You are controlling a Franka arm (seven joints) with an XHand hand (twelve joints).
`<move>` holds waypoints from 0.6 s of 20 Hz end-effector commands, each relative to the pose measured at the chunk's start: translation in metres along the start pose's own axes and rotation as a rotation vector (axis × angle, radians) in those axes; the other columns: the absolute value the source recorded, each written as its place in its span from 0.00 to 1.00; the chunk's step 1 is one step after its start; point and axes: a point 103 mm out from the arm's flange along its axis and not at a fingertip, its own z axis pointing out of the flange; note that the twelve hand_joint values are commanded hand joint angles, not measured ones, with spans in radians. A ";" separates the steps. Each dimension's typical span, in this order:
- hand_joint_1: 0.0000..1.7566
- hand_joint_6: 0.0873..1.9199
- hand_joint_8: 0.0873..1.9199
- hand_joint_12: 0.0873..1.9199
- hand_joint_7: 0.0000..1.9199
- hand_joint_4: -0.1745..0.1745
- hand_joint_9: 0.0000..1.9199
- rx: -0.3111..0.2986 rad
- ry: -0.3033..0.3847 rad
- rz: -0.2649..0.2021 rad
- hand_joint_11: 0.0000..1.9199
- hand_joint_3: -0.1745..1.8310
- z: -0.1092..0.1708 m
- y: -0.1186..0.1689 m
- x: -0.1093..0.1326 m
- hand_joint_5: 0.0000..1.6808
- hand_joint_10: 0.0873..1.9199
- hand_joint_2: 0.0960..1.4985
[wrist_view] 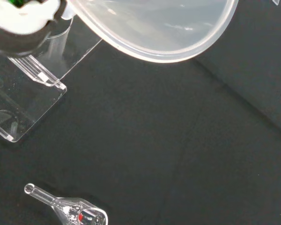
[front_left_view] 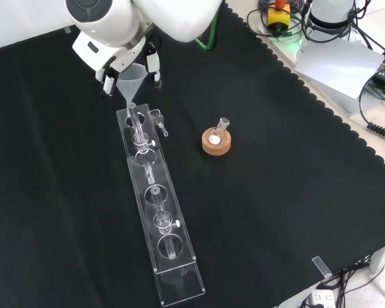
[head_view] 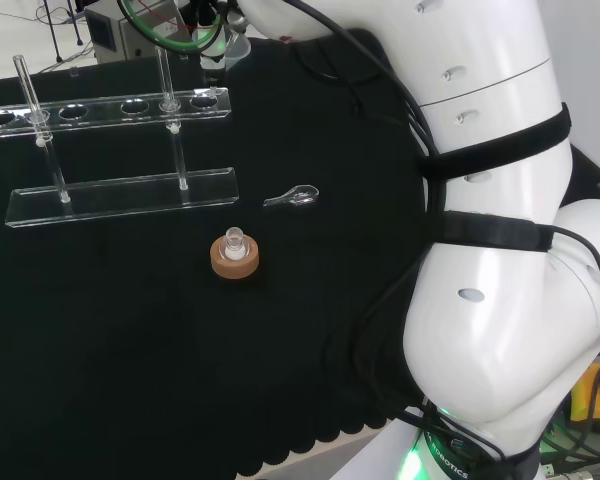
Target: Put the funnel back on the funnel stand.
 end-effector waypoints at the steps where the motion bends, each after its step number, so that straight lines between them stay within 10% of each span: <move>1: 0.60 0.42 0.22 0.37 0.63 1.00 0.83 -0.012 -0.033 -0.010 0.67 0.10 -0.002 -0.003 0.005 0.64 0.00 0.68; 12: 0.60 0.42 0.23 0.37 0.63 1.00 0.83 0.028 -0.017 -0.008 0.67 0.09 -0.008 -0.002 0.024 0.64 0.00 0.69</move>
